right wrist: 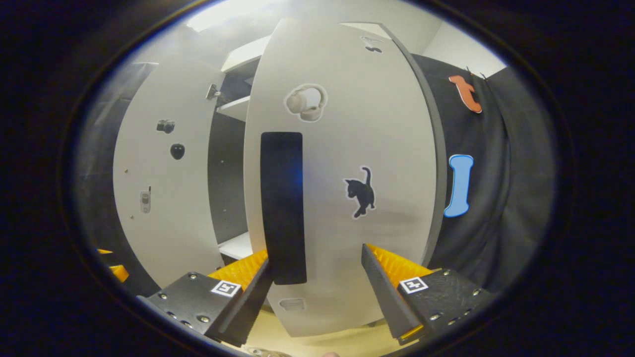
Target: Grasp the bottle in the cabinet with the left hand and place it on the coaster, then close the right door with the right hand and the left door with the left hand.
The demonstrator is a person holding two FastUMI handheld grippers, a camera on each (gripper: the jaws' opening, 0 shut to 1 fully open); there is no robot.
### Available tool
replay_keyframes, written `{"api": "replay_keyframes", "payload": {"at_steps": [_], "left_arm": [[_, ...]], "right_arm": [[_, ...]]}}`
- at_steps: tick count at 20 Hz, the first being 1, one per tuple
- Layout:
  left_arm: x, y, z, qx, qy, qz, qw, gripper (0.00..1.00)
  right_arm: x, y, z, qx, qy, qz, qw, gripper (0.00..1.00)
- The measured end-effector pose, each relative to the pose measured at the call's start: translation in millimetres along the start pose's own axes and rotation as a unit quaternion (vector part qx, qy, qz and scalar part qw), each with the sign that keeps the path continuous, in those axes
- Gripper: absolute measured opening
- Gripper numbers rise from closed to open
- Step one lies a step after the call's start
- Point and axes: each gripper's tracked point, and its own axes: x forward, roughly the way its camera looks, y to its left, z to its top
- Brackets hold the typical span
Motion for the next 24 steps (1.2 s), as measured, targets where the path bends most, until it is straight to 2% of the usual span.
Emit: {"api": "replay_keyframes", "payload": {"at_steps": [3,4,8,9,10,15,16,17,20,22,24], "left_arm": [[6.9,12.1,4.1,0.004,-0.003,0.000,1.000,0.96],[8.7,15.5,5.7,0.006,-0.003,0.001,1.000,0.99],[14.9,26.0,9.9,0.005,-0.005,-0.002,1.000,0.96],[16.4,28.2,12.0,0.003,-0.005,-0.002,1.000,0.99],[18.2,33.0,13.7,0.008,-0.004,0.003,1.000,0.96],[24.5,42.7,28.4,0.005,-0.011,0.005,1.000,0.96],[25.1,44.3,31.4,0.000,-0.008,0.005,1.000,0.99],[25.4,45.1,36.6,-0.002,-0.012,0.003,1.000,0.96],[31.7,51.7,52.7,0.004,-0.025,-0.001,1.000,0.96],[37.0,54.4,61.3,-0.003,-0.028,-0.008,1.000,0.99],[43.4,55.9,67.8,-0.007,-0.029,-0.018,0.999,0.96]], "right_arm": [[12.5,4.6,-0.8,0.001,0.000,-0.010,1.000,1.00],[16.9,6.8,-0.5,-0.001,0.001,-0.014,1.000,1.00],[39.4,14.8,-2.3,-0.005,-0.001,-0.030,1.000,1.00],[39.3,15.6,-2.3,-0.005,-0.001,-0.032,0.999,1.00],[41.5,16.8,-1.8,-0.008,-0.003,-0.034,0.999,1.00],[45.6,17.7,0.0,-0.009,-0.015,-0.061,0.998,1.00],[47.4,17.9,0.2,-0.008,-0.016,-0.067,0.998,0.97],[48.8,17.2,0.2,-0.010,-0.017,-0.074,0.997,1.00],[50.5,16.4,0.0,-0.014,-0.019,-0.094,0.995,0.97],[51.0,15.9,-0.3,-0.015,-0.022,-0.105,0.994,1.00],[51.6,16.2,0.4,-0.014,-0.025,-0.115,0.993,1.00]]}}
